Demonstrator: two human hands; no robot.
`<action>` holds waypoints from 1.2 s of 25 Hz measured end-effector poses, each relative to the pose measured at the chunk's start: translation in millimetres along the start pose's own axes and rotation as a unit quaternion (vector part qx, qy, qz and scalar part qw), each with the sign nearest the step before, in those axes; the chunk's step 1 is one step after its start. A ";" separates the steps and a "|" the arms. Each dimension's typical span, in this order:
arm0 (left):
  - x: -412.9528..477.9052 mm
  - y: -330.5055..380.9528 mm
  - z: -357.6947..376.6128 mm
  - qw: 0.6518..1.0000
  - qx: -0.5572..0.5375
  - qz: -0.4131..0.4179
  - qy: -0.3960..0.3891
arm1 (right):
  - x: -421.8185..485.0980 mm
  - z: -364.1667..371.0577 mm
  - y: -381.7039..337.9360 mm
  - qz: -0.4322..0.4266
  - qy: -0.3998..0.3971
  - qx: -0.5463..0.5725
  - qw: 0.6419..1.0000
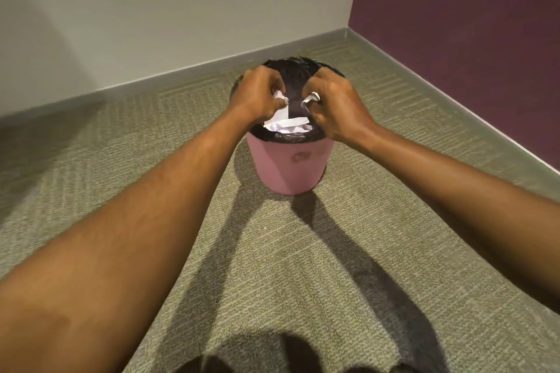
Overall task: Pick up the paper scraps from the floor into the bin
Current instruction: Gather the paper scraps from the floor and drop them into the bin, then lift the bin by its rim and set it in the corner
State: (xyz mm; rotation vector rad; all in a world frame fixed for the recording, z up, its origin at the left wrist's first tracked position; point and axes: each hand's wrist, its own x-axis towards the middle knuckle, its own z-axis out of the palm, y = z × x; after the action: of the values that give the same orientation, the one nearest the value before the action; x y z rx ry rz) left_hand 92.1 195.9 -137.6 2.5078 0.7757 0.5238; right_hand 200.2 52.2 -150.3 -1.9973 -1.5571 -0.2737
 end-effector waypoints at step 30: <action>10.7 -73.5 21.3 0.919 -0.234 -0.285 0.143 | -9.2 18.2 75.6 0.387 0.038 0.141 0.910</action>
State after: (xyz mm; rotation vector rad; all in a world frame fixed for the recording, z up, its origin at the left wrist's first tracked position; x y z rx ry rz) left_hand 79.1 249.7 -191.5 1.6803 1.2598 0.7591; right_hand 264.8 43.9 -193.6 -2.1504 -0.6110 0.1833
